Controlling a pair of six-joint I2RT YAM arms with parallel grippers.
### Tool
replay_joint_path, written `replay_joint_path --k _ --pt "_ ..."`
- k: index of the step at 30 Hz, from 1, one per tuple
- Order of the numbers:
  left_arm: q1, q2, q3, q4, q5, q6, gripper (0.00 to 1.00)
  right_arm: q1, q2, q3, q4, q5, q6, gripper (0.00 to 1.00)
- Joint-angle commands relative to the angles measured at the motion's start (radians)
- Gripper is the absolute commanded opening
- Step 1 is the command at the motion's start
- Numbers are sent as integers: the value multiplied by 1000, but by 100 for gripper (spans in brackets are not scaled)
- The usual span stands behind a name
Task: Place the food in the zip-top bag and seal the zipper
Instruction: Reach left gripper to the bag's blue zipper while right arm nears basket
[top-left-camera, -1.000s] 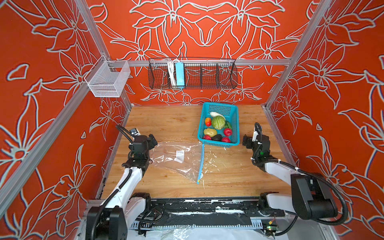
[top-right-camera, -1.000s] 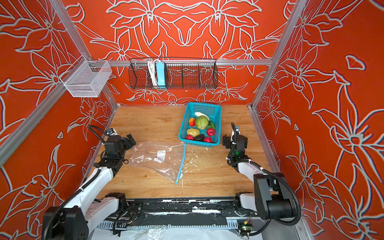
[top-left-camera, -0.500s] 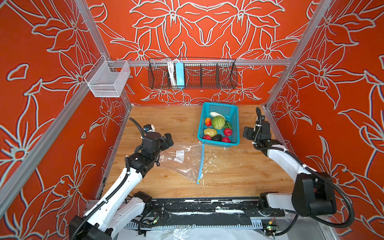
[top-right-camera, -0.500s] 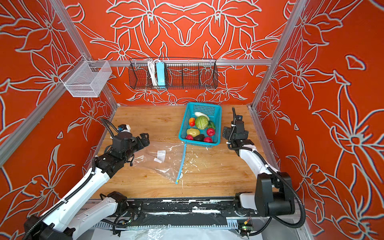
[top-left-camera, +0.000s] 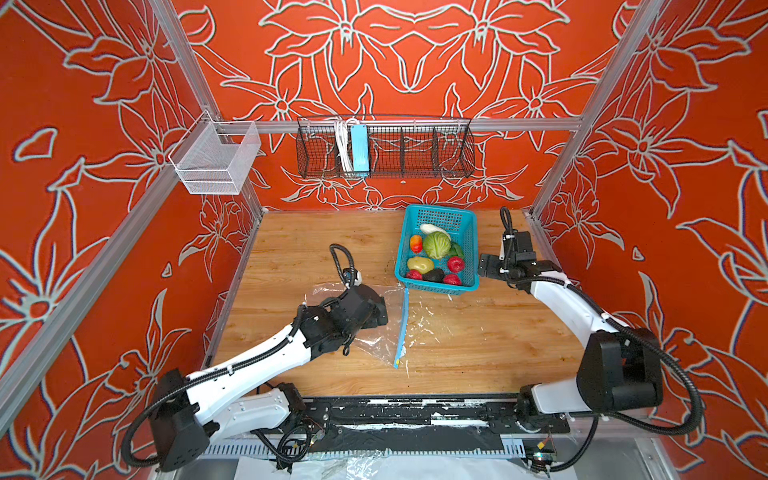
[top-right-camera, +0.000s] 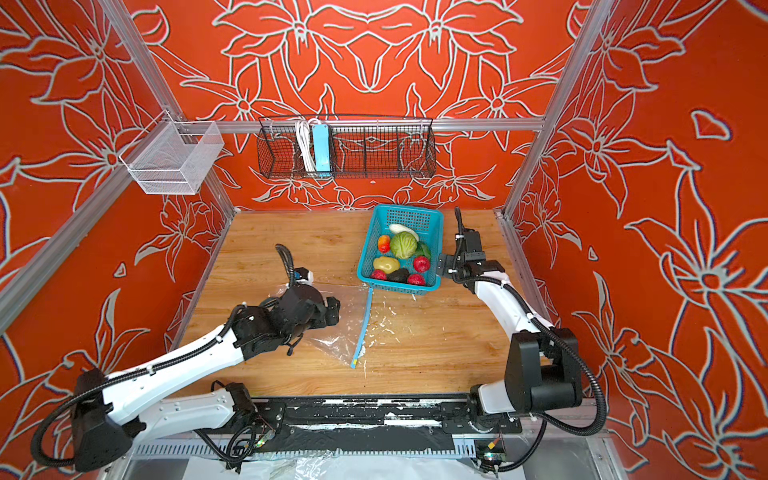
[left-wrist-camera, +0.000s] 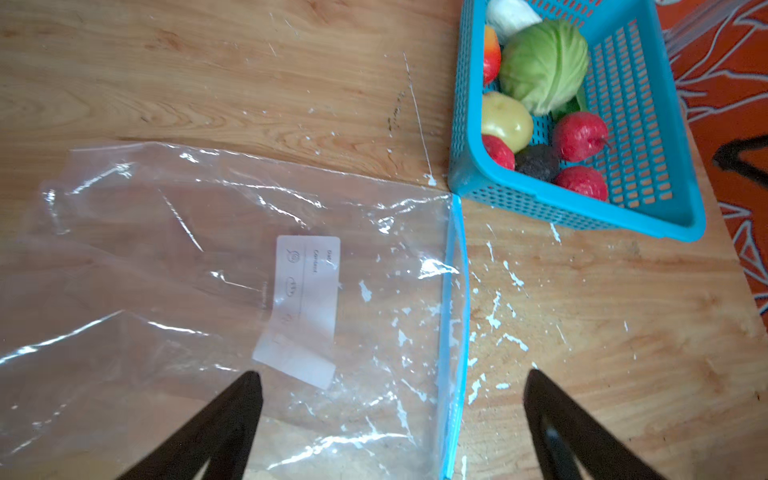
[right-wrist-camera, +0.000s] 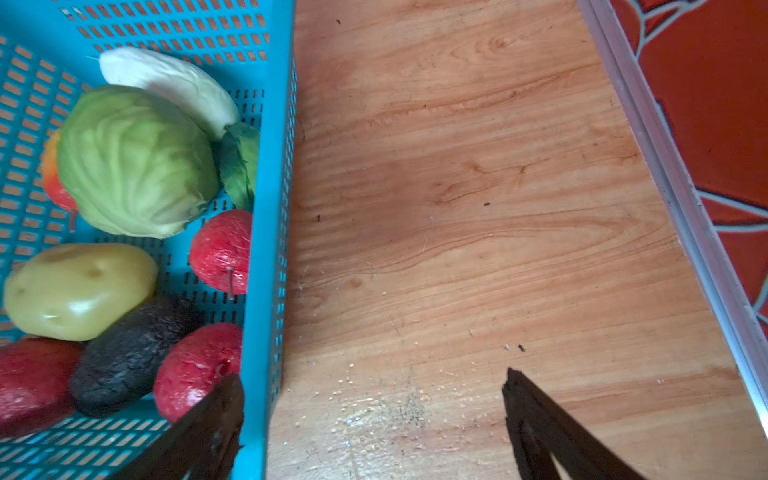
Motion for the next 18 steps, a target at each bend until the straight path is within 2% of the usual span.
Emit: replay_joint_path --k 1,4,10,18 --pt "-41 69 58 -65 12 -76 97 18 -10 33 -27 -14 49 98" --pt "-85 142 115 -104 15 -82 97 23 -13 41 -3 -39 69 98" --pt "-137 287 192 -146 37 -66 97 47 24 92 -62 -52 90 98" --pt "-176 502 347 -219 58 -9 98 47 -37 89 -95 -72 49 98"
